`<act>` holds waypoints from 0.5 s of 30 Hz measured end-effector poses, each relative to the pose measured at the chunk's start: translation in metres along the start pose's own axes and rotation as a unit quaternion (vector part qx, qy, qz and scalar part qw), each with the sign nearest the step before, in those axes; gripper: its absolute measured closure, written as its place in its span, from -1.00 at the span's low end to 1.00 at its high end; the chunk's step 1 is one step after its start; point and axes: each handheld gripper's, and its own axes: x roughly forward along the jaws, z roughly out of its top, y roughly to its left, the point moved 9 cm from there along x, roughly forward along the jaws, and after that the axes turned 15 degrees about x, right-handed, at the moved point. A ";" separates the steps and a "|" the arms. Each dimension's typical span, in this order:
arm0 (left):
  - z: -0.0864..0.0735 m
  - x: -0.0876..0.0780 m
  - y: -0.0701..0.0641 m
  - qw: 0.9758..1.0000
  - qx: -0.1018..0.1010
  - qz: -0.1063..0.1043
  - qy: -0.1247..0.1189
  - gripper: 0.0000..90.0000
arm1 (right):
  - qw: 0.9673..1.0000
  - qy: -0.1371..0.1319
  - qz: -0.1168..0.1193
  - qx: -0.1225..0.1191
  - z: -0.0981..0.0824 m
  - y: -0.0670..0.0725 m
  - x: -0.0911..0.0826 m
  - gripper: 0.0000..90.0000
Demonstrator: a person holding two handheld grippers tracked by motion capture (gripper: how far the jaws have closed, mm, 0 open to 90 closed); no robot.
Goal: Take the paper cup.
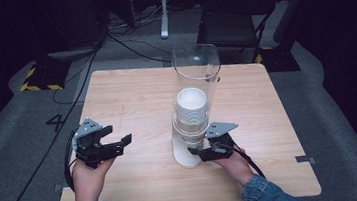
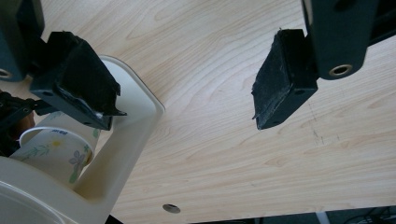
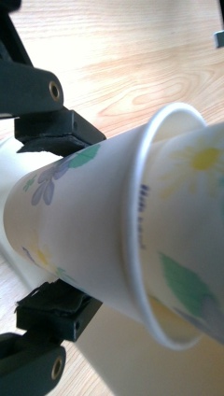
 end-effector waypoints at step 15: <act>0.013 0.020 -0.003 1.000 0.014 -0.020 0.000 -0.50 | 0.999 0.038 -0.023 0.001 -0.021 -0.007 -0.012 -0.24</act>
